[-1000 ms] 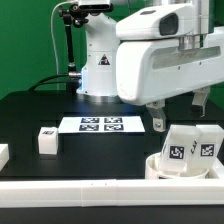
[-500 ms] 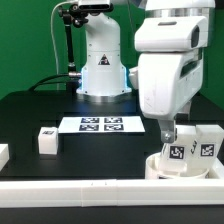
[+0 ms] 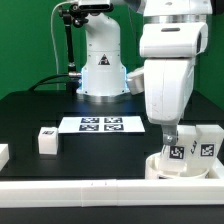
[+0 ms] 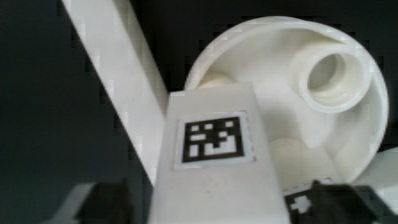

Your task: Assemble stool

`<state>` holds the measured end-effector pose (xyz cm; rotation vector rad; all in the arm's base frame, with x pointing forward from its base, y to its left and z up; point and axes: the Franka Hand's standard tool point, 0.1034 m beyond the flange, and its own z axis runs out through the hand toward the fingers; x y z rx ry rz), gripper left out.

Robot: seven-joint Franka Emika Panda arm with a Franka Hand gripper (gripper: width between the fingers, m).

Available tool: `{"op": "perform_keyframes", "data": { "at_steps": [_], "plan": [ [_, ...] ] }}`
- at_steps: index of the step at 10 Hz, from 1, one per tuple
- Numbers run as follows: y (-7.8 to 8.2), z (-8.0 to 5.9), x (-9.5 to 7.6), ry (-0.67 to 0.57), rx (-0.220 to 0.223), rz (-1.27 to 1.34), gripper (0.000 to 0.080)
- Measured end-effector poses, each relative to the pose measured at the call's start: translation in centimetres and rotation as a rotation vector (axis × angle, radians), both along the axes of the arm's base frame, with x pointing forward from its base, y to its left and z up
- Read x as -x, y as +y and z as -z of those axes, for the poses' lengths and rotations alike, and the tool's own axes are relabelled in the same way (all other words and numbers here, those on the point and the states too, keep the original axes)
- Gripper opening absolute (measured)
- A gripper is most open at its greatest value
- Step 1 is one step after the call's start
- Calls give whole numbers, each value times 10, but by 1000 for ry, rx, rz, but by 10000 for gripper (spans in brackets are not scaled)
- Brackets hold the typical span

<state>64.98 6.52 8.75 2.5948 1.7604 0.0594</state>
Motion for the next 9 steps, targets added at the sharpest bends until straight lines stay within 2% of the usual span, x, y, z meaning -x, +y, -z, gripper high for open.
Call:
{"op": "perform_keyframes", "data": {
  "at_steps": [3,7,9],
  "plan": [
    [-1,0,0,0,-1,32,341],
    [-7,1,3,37,-51,455,341],
    [-6,1,2,35,-55,598,341]
  ]
}}
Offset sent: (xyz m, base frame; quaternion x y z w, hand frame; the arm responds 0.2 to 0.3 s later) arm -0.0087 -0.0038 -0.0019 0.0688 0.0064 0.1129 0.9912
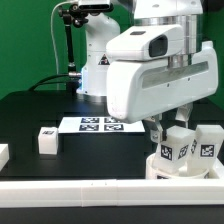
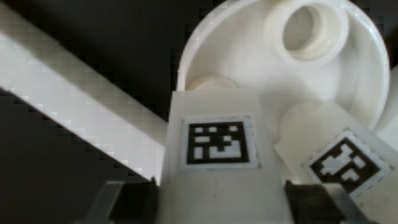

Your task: Assemble stool

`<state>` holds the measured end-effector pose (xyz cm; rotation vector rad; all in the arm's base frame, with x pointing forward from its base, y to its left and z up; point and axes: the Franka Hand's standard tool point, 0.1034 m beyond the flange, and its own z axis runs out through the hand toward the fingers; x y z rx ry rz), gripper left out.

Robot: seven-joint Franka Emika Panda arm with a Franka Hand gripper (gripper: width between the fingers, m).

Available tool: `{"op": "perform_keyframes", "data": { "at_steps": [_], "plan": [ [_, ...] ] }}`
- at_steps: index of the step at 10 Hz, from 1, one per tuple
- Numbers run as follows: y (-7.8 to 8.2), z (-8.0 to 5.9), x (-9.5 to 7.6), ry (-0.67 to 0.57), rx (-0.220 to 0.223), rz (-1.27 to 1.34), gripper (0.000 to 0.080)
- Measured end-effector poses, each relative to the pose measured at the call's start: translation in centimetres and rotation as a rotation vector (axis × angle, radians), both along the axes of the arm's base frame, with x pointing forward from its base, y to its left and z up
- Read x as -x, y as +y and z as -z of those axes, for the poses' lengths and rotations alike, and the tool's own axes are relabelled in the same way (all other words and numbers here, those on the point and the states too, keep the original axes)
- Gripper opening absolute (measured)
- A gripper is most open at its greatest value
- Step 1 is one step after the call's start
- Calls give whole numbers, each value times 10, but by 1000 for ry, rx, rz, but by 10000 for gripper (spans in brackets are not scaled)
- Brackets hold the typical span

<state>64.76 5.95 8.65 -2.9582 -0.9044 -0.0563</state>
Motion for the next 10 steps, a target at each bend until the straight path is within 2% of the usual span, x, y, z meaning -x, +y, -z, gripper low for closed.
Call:
{"op": "perform_keyframes", "data": {
  "at_steps": [6,10],
  "plan": [
    [0,0,0,22,-9,383,341],
    [5,1,-1,35,-44,764,341]
  ]
}}
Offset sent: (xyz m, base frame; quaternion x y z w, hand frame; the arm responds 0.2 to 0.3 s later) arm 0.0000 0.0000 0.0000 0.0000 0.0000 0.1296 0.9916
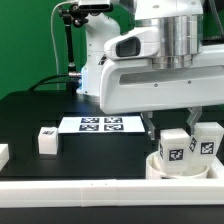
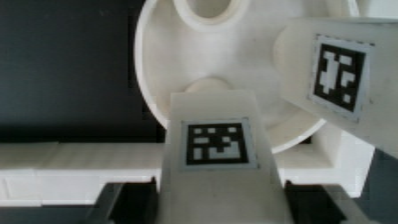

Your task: Assemble stool

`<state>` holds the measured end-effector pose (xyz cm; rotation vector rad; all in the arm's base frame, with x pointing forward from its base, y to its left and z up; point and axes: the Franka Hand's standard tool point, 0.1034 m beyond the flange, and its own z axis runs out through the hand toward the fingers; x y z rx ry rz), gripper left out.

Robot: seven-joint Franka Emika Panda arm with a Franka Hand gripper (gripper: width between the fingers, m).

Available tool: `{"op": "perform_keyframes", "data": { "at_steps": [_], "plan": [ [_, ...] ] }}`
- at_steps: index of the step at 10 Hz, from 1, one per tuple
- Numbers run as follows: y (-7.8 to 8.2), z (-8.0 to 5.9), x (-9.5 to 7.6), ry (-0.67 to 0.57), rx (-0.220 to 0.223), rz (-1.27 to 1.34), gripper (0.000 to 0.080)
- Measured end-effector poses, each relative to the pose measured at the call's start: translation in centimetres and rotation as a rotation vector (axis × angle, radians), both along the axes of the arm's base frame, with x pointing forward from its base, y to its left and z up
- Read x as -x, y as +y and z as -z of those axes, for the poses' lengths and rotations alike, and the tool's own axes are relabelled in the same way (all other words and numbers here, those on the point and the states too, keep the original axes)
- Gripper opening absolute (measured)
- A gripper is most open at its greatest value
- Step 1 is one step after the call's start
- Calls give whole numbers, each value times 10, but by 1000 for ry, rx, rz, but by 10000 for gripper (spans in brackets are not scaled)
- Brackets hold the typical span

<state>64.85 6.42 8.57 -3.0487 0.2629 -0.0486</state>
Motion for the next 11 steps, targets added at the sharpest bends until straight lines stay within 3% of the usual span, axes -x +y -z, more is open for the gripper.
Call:
{"op": "perform_keyframes", "data": {
  "at_steps": [3,11],
  "plan": [
    [10,0,0,20,-24,273,341],
    [28,2,-2,72,-139,1065,341]
  ]
}}
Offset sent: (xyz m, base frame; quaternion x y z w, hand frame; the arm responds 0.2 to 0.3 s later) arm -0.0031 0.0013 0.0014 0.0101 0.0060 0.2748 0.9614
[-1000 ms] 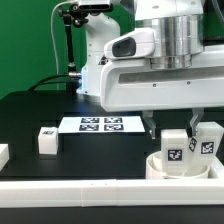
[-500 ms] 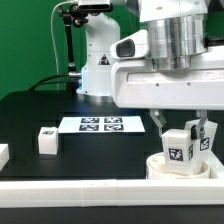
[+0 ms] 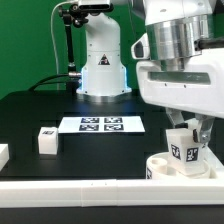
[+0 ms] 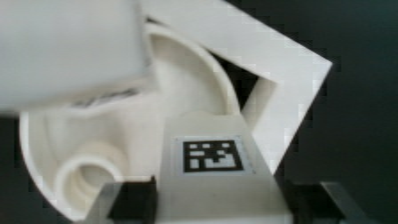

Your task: Assemble stool

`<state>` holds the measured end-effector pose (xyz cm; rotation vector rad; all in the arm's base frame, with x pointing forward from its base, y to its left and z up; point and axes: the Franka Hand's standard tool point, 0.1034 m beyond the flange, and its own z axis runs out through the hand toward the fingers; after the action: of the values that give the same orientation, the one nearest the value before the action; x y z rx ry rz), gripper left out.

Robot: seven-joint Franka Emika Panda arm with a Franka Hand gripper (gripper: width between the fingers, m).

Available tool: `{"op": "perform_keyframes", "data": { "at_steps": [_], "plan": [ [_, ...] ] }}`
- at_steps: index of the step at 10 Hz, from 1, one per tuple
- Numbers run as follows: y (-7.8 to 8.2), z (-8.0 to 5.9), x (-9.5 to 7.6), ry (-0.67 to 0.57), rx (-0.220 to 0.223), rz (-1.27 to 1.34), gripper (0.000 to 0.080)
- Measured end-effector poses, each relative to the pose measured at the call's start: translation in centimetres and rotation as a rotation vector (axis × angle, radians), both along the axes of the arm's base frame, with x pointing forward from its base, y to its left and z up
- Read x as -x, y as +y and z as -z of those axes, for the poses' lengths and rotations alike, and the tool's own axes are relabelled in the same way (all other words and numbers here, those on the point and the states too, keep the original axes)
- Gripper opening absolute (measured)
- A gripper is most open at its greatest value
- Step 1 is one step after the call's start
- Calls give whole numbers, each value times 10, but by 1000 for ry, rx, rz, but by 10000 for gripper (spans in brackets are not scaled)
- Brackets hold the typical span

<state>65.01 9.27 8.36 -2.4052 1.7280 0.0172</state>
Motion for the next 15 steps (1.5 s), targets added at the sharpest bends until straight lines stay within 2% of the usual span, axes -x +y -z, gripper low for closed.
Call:
{"op": "perform_keyframes", "data": {
  "at_steps": [4,5,7,8,9,10,11,14,15],
  "plan": [
    [1,0,-1,39,-78,272,341],
    [3,0,0,44,-82,293,341],
    [2,0,0,38,-77,237,342],
    [-2,-4,-1,31,-73,157,553],
    [-3,-9,-3,14,-70,109,553],
    [-4,-15,-5,-3,-66,63,629],
    [-4,-20,-6,-22,-60,-3,644],
    [-5,-17,-6,-63,-32,-239,649],
    [-6,-17,-5,-75,13,-406,649]
  ]
}}
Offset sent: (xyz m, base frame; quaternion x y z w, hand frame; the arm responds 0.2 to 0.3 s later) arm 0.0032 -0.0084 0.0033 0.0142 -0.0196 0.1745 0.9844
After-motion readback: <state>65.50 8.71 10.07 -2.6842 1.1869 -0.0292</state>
